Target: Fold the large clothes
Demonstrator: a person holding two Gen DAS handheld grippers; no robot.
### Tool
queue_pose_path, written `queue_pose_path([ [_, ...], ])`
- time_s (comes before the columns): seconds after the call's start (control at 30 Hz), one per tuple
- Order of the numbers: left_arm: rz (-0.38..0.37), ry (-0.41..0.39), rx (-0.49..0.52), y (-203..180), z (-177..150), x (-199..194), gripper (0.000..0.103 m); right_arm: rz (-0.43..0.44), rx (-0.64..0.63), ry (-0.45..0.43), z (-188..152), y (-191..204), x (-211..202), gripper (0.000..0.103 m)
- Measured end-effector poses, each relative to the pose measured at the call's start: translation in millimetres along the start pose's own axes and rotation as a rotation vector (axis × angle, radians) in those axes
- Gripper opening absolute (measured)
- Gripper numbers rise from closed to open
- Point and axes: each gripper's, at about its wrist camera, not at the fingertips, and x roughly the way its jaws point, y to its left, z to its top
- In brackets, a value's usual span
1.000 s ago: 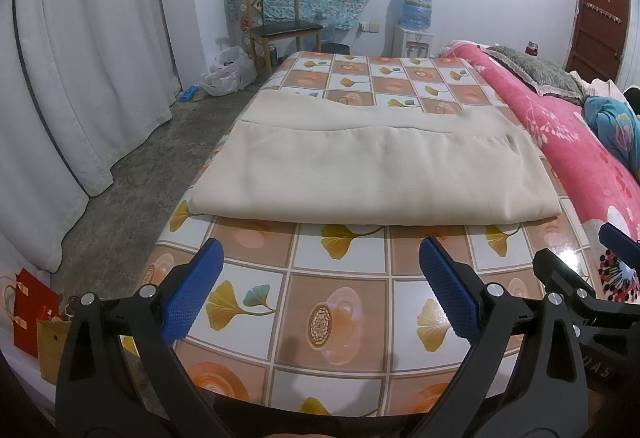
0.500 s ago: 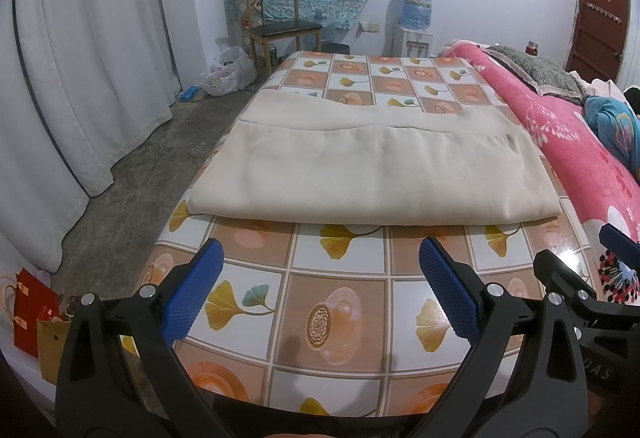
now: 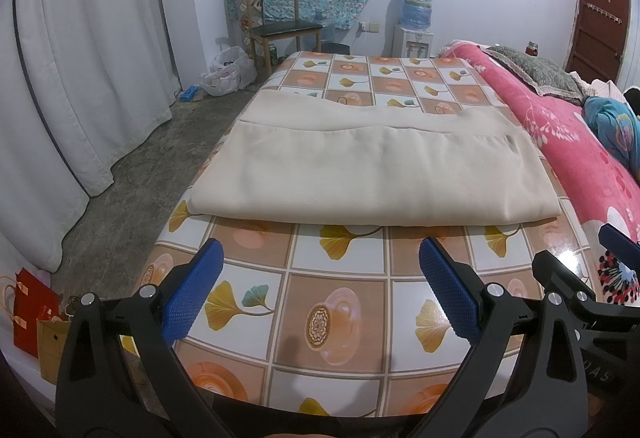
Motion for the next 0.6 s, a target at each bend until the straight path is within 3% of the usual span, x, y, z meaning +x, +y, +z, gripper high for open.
queue_pose_path([
  [0.6,-0.001,0.000,-0.003,-0.2,-0.8,1.2,0.095,0.000,-0.006,0.000,0.5,3.8,0.0,0.096],
])
